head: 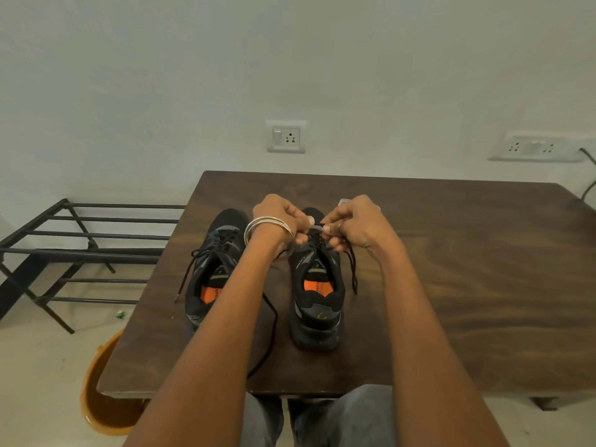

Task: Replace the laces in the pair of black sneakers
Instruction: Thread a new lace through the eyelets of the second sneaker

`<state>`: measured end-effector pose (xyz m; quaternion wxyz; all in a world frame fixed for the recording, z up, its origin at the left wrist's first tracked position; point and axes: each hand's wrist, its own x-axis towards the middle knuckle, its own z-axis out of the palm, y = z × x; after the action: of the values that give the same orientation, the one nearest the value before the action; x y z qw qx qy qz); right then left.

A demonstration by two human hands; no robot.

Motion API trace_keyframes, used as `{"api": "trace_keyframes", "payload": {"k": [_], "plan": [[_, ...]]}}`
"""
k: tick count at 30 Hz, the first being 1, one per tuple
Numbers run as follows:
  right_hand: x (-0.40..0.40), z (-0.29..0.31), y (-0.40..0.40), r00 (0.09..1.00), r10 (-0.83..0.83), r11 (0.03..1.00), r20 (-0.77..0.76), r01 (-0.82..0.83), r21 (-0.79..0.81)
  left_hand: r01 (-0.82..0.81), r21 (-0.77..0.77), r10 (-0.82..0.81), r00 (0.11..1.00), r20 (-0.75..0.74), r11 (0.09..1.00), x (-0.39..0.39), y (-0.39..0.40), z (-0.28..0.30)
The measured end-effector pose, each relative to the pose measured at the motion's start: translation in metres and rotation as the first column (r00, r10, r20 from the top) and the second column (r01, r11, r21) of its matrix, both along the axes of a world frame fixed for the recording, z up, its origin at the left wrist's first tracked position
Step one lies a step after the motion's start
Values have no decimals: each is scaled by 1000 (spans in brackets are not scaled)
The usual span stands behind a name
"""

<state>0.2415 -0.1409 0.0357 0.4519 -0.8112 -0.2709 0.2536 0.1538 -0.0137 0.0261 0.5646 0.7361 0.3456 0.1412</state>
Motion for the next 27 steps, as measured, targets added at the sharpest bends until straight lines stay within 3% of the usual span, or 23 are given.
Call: {"api": "trace_keyframes", "payload": {"k": [6,11,13,18,20,27], "plan": [[2,-11,0,990,110,994,93,-107,-35,61,-43,-62,998,-25,997,0,-2,1],[5,-14,2,985,77,996,151,-70,-47,56,-10,-57,996,-76,998,3,-6,-1],[7,-17,-2,982,62,993,180,-42,-110,52,75,-39,985,-170,996,2,-7,-6],[4,-22,-5,958,132,967,254,-68,-246,305,246,-178,884,-432,920,-3,-20,-16],[1,-23,-3,959,142,962,246,-76,-262,322,293,-153,864,-479,900,-4,-23,-19],[-2,-32,5,924,138,950,356,-22,-310,230,347,-63,900,-431,909,-5,-16,-20]]}}
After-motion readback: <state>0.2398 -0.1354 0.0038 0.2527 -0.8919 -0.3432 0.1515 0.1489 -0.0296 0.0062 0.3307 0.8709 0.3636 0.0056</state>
